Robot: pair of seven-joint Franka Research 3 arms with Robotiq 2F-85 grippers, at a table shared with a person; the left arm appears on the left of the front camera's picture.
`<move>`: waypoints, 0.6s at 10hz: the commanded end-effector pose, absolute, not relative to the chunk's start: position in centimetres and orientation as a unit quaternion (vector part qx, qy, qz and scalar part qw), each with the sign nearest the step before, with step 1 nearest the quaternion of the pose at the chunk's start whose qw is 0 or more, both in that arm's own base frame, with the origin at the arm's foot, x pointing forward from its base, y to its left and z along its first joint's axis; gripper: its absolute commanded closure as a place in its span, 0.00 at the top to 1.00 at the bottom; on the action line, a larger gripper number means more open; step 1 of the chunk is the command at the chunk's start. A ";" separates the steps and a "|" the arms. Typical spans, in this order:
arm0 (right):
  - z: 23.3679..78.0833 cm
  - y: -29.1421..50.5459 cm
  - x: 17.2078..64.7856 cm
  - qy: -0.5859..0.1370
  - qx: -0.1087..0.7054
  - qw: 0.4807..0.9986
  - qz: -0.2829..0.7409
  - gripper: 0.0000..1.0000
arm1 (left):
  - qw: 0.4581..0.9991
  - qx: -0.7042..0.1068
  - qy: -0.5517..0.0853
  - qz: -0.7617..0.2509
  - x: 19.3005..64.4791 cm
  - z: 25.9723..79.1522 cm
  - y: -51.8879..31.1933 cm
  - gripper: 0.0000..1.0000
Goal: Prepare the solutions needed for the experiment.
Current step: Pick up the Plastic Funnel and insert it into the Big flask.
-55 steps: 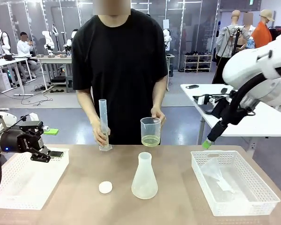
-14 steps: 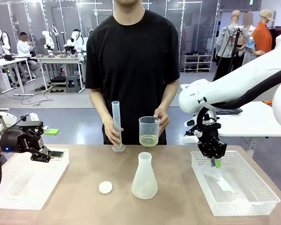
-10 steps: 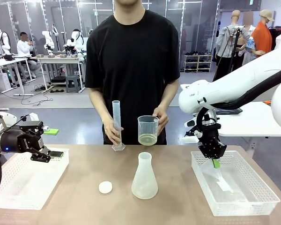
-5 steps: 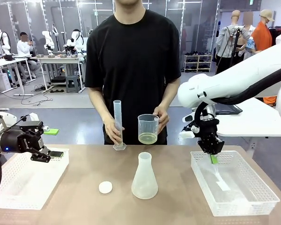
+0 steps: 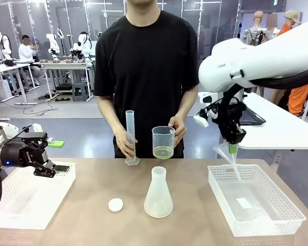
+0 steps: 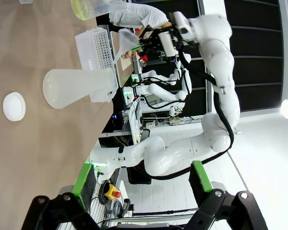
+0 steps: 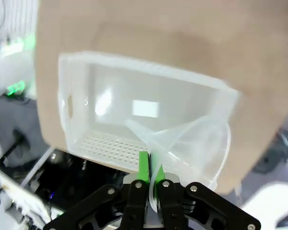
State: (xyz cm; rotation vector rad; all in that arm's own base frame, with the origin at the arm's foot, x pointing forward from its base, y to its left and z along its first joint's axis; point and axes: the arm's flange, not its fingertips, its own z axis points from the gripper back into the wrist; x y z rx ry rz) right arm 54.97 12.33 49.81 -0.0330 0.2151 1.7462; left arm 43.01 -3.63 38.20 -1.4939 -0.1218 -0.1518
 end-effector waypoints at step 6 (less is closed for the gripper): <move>54.2 14.0 44.5 -0.062 -0.192 0.676 0.709 0.00 | 0.725 -0.682 -0.062 -0.070 43.1 38.4 -3.8 1.00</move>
